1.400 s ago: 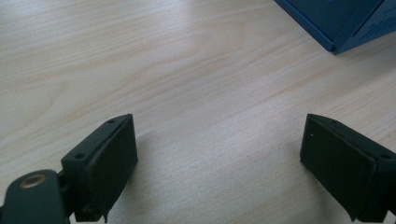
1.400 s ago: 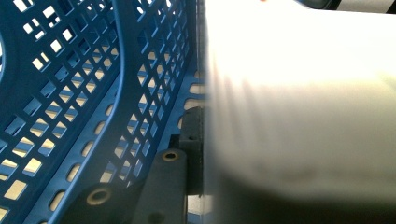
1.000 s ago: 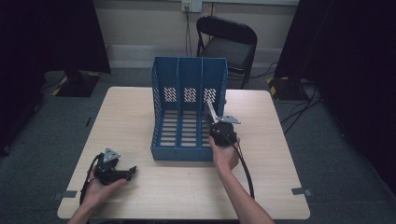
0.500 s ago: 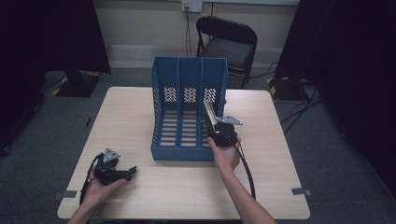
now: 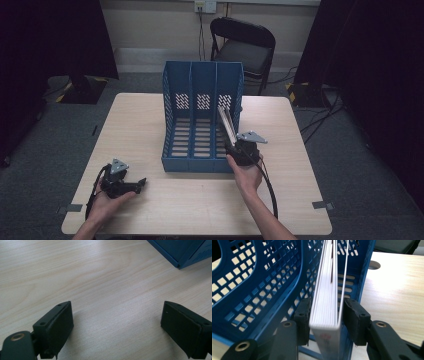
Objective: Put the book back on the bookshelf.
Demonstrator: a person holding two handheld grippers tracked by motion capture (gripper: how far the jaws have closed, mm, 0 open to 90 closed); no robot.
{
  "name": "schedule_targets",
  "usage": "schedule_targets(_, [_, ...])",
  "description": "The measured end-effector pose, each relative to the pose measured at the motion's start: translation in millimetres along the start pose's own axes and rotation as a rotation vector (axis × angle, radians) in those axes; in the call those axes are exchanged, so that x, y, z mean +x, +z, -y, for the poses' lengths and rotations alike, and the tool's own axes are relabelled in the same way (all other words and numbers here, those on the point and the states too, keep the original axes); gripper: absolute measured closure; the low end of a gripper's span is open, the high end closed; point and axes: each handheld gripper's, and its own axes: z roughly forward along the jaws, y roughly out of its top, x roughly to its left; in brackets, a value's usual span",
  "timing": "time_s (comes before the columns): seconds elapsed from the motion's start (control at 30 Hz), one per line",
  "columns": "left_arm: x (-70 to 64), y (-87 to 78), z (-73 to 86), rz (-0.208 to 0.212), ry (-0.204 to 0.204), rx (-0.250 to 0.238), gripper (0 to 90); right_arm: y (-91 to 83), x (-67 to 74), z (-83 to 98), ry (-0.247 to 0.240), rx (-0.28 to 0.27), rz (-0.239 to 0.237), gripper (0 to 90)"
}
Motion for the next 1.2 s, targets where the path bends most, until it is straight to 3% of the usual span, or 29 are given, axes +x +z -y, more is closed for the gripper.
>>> schedule_targets(0.2, [0.0, 0.0, -0.1, 0.0, 0.0, 0.0, 10.4, 1.8, 3.5, 4.3, 0.013, 0.003, -0.012, 61.9])
schedule_targets(0.4, [-0.1, 0.6, -0.5, 0.0, 0.0, -0.001, 10.3, 5.4, 8.0, 4.6, 0.017, -0.029, 0.105, 74.6])
schedule_targets(0.5, [-0.7, 1.4, -0.9, -0.001, -0.006, -0.005, 10.3, 6.4, 6.0, 3.2, 0.048, -0.03, 0.113, 75.1])
schedule_targets(0.63, [-0.4, 1.4, -1.2, 0.001, -0.001, -0.002, 10.3, 9.9, 11.6, 2.4, 0.062, -0.045, 0.163, 75.3])
schedule_targets(0.7, [-0.4, 1.4, -1.2, 0.001, 0.0, -0.002, 10.3, 11.5, 15.4, 3.1, 0.079, -0.06, 0.203, 75.4])
schedule_targets(0.77, [-0.4, 1.4, -1.2, 0.001, -0.001, -0.002, 10.3, 13.2, 21.6, 2.9, 0.055, -0.067, 0.248, 75.4])
schedule_targets(0.87, [-0.4, 1.4, -1.2, 0.0, 0.0, -0.002, 10.3, 15.5, 25.4, 2.1, 0.081, -0.074, 0.291, 75.4])
schedule_targets(1.0, [-0.5, 1.4, -1.2, 0.0, 0.0, -0.002, 10.4, 16.8, 25.8, 0.0, 0.095, -0.087, 0.321, 75.4])
schedule_targets(1.2, [-0.7, 1.3, -1.1, -0.001, -0.001, -0.002, 10.5, 16.8, 20.7, -6.1, 0.148, -0.092, 0.324, 75.4])
